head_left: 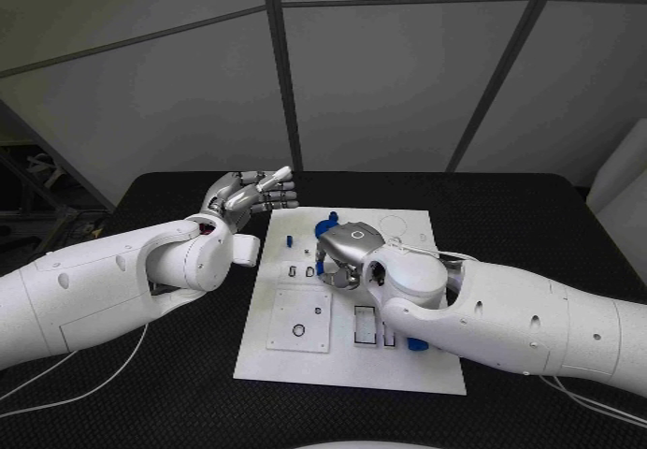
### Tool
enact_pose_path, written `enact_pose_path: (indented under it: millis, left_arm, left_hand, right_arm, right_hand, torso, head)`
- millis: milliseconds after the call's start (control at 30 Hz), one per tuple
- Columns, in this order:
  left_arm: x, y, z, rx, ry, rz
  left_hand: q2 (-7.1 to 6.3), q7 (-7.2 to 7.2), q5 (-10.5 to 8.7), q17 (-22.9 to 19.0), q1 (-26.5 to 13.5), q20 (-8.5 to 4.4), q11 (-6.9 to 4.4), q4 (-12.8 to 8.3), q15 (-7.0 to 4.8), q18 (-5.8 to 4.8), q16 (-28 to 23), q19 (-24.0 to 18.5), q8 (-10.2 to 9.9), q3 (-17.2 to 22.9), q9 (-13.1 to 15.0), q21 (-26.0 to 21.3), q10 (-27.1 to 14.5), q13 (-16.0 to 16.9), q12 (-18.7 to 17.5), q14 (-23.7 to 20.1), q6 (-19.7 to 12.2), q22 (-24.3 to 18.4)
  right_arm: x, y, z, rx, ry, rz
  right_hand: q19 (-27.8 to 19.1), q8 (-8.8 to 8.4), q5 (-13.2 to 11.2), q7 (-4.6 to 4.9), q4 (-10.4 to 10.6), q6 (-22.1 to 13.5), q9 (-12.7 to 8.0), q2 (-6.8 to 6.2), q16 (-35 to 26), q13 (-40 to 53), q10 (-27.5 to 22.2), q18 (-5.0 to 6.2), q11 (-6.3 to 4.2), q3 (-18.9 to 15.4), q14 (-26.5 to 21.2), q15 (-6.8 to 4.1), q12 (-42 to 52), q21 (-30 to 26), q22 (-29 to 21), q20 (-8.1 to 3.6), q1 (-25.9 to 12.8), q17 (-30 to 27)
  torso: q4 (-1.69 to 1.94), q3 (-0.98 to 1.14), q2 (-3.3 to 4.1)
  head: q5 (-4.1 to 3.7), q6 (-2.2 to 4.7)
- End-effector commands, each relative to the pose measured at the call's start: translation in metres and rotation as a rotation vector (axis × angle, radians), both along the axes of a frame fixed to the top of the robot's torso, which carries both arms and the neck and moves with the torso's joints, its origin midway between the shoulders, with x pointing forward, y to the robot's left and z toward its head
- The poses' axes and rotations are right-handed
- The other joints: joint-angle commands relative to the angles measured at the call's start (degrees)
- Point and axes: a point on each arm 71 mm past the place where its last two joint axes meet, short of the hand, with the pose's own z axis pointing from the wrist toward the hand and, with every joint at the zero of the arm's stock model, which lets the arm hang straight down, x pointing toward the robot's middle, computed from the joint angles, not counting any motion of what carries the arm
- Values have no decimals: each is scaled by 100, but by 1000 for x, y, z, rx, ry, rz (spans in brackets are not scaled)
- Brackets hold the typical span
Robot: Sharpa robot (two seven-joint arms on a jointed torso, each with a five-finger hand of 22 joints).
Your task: Assemble the parts on the task board
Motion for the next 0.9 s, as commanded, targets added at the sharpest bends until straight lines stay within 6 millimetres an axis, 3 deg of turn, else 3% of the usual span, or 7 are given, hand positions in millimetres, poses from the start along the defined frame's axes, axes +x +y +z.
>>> enact_pose_path:
  millis: [33, 200, 900]
  left_arm:
    - [0, -2, 1, -2, -8, -16]
    - [0, -2, 1, -2, -8, -18]
    - [0, -3, 1, -2, -7, -17]
  left_hand:
    - [7, 25, 18, 5, 30, 41, 32, -40, 1, -111, -12, 9, -36, -7, -5, -34, -12, -5, -38, 24, -15, -8]
    - [7, 25, 18, 5, 30, 41, 32, -40, 1, -111, -12, 9, -36, -7, -5, -34, -12, -5, -38, 24, -15, -8]
    - [8, 26, 18, 6, 30, 42, 34, -43, 2, -111, -17, 11, -41, -12, -6, -35, -20, -6, -45, 23, -20, -9]
  right_arm:
    - [3, 0, -2, -54, -4, -13]
    - [5, 2, -3, -56, 5, -12]
    - [8, 4, -5, -65, 25, -14]
  right_hand:
    - [447, 26, -6, -4, 14, 58, 7, 34, 9, 433, 36, -89, -8, 34, 501, -26, 13, 22, 1354, -42, 3, 1078]
    - [444, 27, -7, -3, 18, 60, 8, 32, 9, 433, 37, -88, -8, 34, 501, -27, 13, 21, 1351, -43, -7, 1078]
    - [444, 25, -3, -4, 28, 60, 8, 24, 7, 435, 39, -88, -8, 36, 500, -28, 14, 20, 1350, -46, -31, 1074]
  torso:
    - [13, -5, 4]
    - [10, 7, 8]
    - [3, 14, -1]
  head:
    - [3, -14]
    - [13, -20]
    - [48, -75]
